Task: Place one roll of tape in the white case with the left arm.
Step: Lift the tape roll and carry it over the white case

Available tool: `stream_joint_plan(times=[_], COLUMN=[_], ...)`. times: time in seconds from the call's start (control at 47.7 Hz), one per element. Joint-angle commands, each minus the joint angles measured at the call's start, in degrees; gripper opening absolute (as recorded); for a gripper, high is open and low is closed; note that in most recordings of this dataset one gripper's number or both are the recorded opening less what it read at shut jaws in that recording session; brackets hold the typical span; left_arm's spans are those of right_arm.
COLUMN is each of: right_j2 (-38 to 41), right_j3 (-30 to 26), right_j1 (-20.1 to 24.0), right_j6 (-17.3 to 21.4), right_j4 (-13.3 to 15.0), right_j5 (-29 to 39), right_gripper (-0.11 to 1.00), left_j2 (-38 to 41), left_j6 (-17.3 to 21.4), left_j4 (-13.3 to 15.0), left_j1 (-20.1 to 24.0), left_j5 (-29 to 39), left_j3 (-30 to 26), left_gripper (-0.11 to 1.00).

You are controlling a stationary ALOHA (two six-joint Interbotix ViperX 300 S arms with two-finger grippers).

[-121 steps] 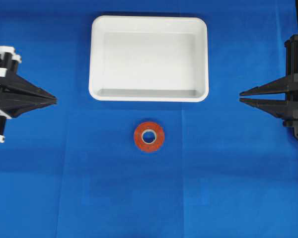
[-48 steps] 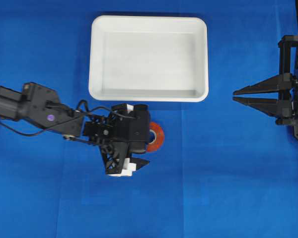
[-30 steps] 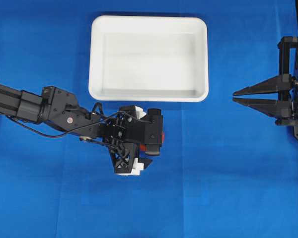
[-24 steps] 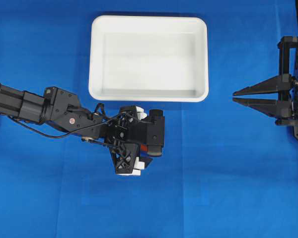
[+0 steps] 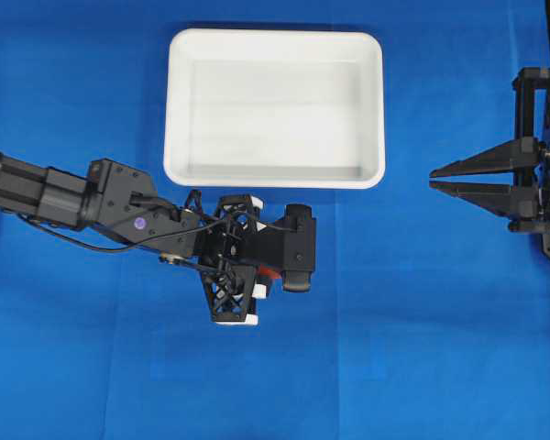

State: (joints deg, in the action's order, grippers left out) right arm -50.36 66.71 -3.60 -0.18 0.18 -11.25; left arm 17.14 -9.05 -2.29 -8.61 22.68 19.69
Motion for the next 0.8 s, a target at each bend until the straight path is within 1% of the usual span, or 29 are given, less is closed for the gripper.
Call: stream_joint_plan(times=[0.0, 0.147, 0.231, 0.273, 0.356, 0.461, 0.566, 0.692, 0.776], right_j2=[0.2, 0.2, 0.2, 0.2, 0.2, 0.3, 0.4, 0.6, 0.7], right_j3=[-0.6, -0.6, -0.6, -0.6, -0.6, -0.6, -0.6, -0.6, -0.6], right_j1=[-0.2, -0.2, -0.2, -0.2, -0.2, -0.2, -0.2, -0.2, -0.2], right_j6=[0.1, 0.1, 0.1, 0.1, 0.1, 0.1, 0.1, 0.1, 0.1], right_j4=[0.0, 0.0, 0.0, 0.0, 0.0, -0.1, 0.0, 0.0, 0.0], right_j5=[0.0, 0.5, 0.5, 0.5, 0.5, 0.6, 0.9, 1.0, 1.0], right_gripper=[-0.11, -0.11, -0.11, -0.11, -0.11, -0.11, -0.11, -0.11, -0.11], left_j2=[-5.3, -9.5, -11.3, -12.4, -13.1, -13.0, -12.5, -10.5, -8.8], left_j6=[0.2, 0.4, 0.9, 1.4, 2.2, 3.3, 5.3, 7.0, 7.8], left_j4=[-0.2, -1.0, -2.3, -3.5, -4.8, -5.0, -5.0, -4.9, -4.9], left_j1=[-0.5, -0.5, 0.3, 1.3, 4.6, 9.8, 14.8, 19.1, 20.7], left_j5=[2.5, 8.3, 9.8, 10.4, 10.5, 10.5, 9.9, 7.5, 5.7], left_j3=[-2.5, -3.9, -4.3, -4.3, -4.1, -3.9, -3.7, -3.5, -3.5], left_gripper=[0.26, 0.26, 0.26, 0.26, 0.26, 0.26, 0.26, 0.26, 0.26])
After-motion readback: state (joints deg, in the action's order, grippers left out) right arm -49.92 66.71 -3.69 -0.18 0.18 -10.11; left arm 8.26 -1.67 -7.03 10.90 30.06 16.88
